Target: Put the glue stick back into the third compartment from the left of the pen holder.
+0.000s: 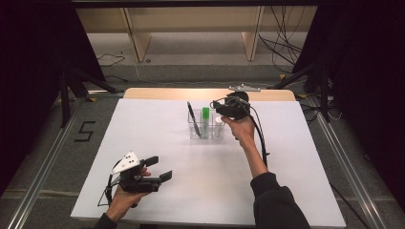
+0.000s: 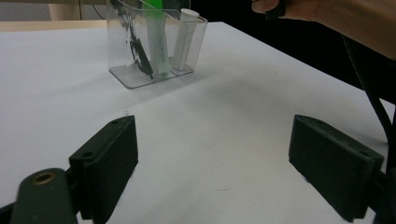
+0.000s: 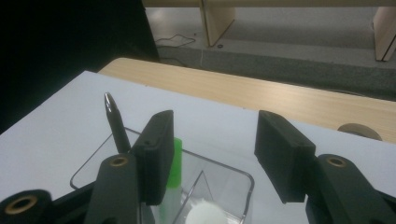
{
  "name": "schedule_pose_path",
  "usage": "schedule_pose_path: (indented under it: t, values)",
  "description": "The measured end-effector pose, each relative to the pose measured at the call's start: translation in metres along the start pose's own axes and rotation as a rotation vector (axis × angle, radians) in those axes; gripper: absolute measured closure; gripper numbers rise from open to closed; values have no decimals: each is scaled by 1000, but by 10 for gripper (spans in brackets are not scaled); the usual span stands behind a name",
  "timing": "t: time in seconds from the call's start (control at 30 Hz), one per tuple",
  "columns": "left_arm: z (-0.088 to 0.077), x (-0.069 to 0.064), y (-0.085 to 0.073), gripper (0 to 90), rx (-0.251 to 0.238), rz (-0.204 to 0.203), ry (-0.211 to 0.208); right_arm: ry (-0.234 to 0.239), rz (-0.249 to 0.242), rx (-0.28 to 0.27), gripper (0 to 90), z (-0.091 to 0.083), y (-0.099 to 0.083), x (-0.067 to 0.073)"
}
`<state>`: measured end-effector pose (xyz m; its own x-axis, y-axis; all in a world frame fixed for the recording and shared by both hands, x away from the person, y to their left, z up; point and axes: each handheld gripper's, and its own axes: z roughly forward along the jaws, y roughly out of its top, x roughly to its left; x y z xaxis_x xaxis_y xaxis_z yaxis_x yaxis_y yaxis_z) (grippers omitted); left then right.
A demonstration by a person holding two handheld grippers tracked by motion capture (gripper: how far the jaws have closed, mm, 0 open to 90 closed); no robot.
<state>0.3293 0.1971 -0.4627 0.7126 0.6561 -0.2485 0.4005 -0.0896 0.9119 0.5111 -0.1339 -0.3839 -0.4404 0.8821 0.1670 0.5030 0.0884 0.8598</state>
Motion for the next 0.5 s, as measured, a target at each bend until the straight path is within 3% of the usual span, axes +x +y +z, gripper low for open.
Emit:
schedule_pose_path:
  t: [0.5]
  values:
    - [0,0,0,152,0,0,1,67,-11,-9,392,-28,-2,6]
